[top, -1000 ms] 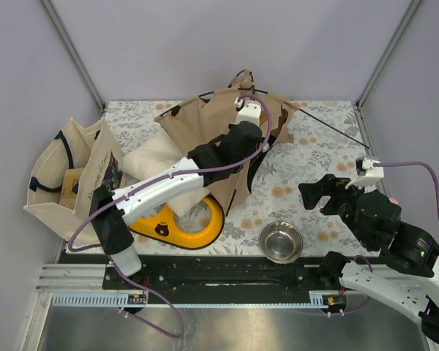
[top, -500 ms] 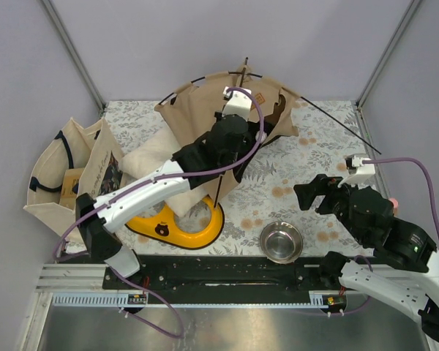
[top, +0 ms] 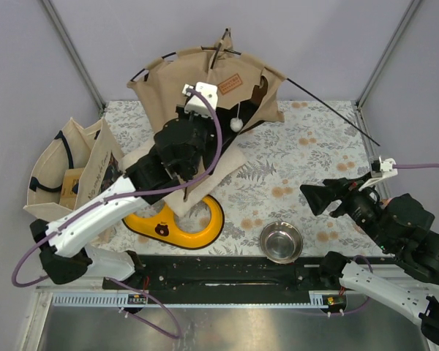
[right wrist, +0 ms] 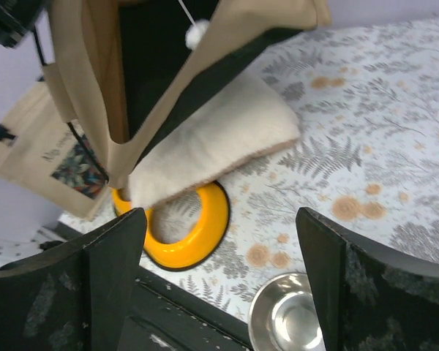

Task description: Set up the pet tent

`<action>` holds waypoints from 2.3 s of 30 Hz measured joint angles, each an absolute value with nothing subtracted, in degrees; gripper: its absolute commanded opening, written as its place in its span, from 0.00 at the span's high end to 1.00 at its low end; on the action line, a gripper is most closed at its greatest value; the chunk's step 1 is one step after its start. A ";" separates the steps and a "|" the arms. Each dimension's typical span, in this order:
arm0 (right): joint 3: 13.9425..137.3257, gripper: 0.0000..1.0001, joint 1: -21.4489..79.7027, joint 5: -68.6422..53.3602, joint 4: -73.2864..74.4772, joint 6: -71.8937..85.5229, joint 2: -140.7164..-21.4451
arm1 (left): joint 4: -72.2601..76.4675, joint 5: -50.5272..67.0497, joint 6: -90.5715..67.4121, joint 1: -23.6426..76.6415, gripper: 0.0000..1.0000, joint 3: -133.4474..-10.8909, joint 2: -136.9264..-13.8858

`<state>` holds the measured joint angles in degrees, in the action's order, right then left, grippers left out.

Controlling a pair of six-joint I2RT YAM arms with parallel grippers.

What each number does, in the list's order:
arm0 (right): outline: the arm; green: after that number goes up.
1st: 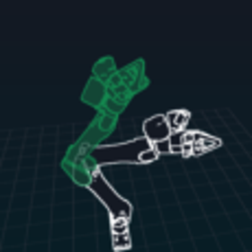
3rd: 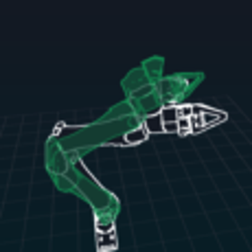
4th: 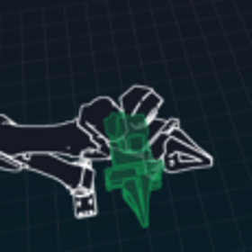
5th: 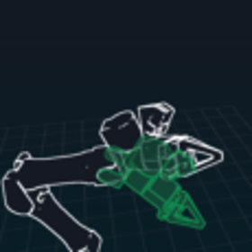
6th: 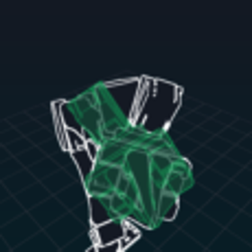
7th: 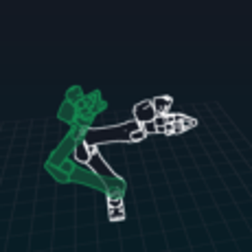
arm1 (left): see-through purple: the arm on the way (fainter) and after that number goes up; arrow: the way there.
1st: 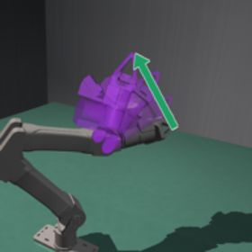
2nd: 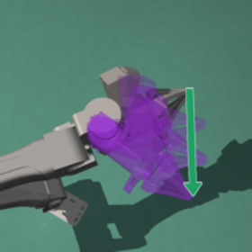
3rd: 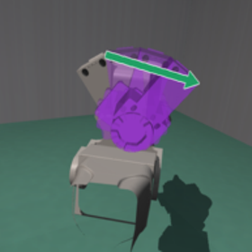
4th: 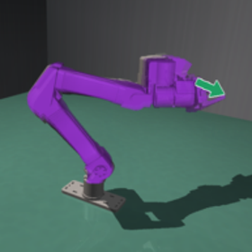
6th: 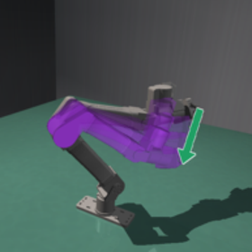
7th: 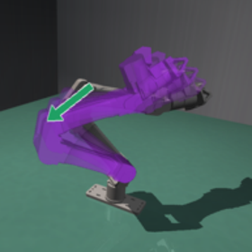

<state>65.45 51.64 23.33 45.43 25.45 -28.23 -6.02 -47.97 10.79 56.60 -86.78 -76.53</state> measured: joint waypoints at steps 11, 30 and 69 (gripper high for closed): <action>72.03 0.05 51.64 16.93 43.55 22.90 -27.00 | -19.35 -35.99 15.40 51.11 1.00 -78.08 -57.71; 58.72 0.04 51.64 22.37 45.25 6.61 -40.16 | -35.16 -18.37 15.25 44.38 1.00 -69.69 -42.24; 61.91 1.00 51.70 24.18 45.80 7.42 -44.58 | -16.73 -15.14 17.74 44.03 0.29 -72.49 -48.12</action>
